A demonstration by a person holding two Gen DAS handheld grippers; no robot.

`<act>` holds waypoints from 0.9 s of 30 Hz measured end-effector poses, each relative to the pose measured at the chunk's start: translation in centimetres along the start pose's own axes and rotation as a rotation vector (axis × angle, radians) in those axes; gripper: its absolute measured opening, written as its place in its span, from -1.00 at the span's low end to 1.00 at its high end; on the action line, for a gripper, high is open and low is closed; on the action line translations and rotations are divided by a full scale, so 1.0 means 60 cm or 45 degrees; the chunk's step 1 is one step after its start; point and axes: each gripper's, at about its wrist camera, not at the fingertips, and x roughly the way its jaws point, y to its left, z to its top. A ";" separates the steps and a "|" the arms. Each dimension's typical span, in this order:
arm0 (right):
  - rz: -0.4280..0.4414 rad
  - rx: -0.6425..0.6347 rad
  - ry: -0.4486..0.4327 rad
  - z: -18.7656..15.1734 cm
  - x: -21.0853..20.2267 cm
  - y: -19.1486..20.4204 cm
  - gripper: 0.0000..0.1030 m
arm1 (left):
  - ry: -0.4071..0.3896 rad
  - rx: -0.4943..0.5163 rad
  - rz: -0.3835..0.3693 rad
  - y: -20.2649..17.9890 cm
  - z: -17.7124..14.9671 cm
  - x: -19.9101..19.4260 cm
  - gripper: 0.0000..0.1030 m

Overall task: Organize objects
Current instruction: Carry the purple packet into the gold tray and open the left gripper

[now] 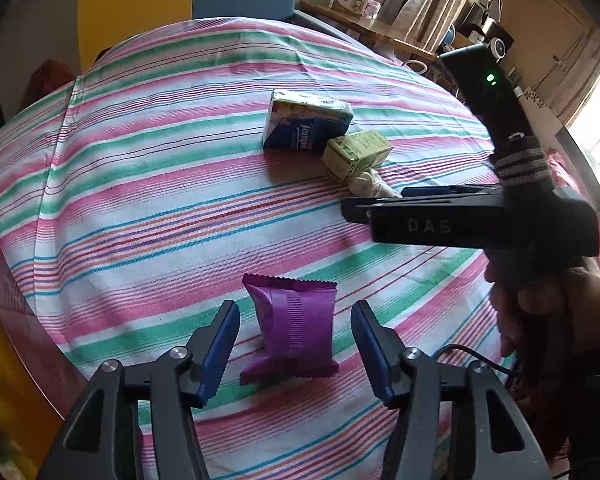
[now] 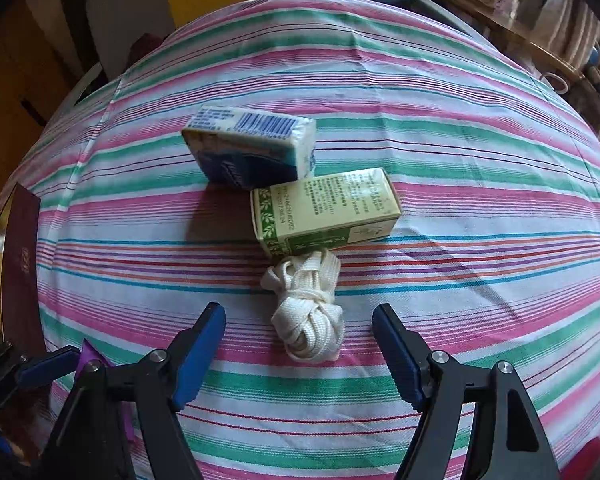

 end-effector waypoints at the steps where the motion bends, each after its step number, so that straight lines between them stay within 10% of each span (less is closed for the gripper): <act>1: -0.003 0.005 0.000 0.001 0.001 -0.003 0.46 | 0.005 0.008 0.012 -0.001 0.001 0.006 0.14; 10: -0.038 -0.001 -0.052 0.000 -0.011 0.002 0.20 | -0.009 0.017 0.066 0.008 -0.011 0.028 -0.25; 14: -0.047 -0.047 -0.077 0.007 -0.004 0.015 -0.43 | -0.044 -0.001 0.044 0.013 -0.021 0.015 -0.35; 27: -0.017 -0.054 -0.063 0.010 0.000 0.018 -0.45 | -0.245 -0.187 0.004 0.084 -0.083 -0.140 -0.36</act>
